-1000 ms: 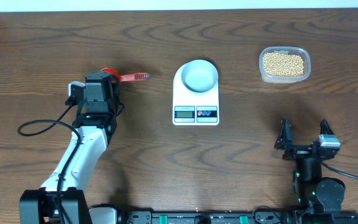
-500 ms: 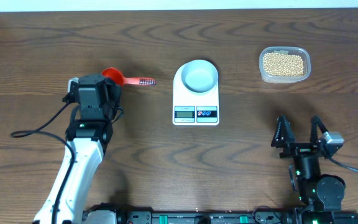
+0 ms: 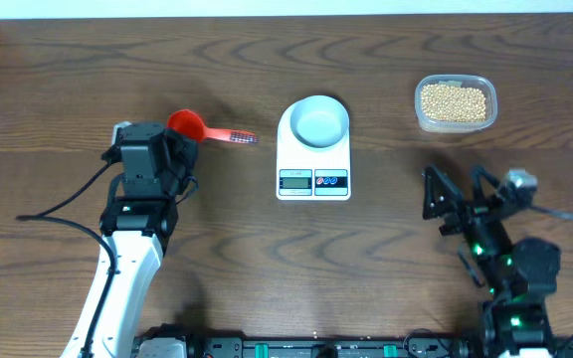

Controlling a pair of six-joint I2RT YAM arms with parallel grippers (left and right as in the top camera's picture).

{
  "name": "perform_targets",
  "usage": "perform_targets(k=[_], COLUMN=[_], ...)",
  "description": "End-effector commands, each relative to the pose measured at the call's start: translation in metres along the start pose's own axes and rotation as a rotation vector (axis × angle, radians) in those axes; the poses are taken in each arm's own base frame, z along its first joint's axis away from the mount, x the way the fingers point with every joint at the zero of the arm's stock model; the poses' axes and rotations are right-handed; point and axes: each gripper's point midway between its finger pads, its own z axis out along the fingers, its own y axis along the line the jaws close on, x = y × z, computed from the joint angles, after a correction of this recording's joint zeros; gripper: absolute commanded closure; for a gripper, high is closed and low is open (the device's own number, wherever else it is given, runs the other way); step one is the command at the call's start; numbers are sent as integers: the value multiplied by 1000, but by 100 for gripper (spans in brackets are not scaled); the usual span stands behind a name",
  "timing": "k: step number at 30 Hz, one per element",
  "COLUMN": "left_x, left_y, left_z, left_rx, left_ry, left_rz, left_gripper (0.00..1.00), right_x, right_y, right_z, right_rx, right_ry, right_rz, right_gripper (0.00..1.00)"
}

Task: Scoop item into bowl and weigh 50g on scale
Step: 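Carry the scoop toward the scale and reach the right gripper to it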

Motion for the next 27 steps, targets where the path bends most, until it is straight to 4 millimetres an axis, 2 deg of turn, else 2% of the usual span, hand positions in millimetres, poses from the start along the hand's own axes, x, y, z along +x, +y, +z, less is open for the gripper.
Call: perform_targets(k=[1, 4, 6, 10, 14, 17, 19, 22, 27], left_x=[20, 27, 32, 46, 70, 81, 88, 98, 110], left_y=[-19, -31, -39, -52, -66, -76, -84, -93, -95], left_z=[-5, -8, -9, -12, -17, -21, -24, -28, -31], left_rx=[84, 138, 173, 214, 260, 301, 332, 367, 377], left_ry=[125, 169, 188, 217, 263, 281, 293, 310, 335], left_rz=[29, 33, 39, 47, 71, 93, 107, 124, 141], left_gripper=[93, 93, 93, 93, 93, 93, 93, 93, 93], right_x=[2, -4, -5, 4, -13, -9, -2, 8, 22], right_y=[54, 83, 94, 90, 86, 85, 88, 96, 109], right_z=[10, 9, 8, 13, 22, 29, 33, 37, 49], right_rx=[-292, -480, -557, -559, -527, -517, -526, -562, -586], right_ry=[133, 147, 158, 200, 99, 103, 127, 152, 155], right_rz=[6, 9, 23, 58, 27, 38, 48, 50, 57], right_gripper=[1, 1, 1, 1, 1, 1, 6, 21, 23])
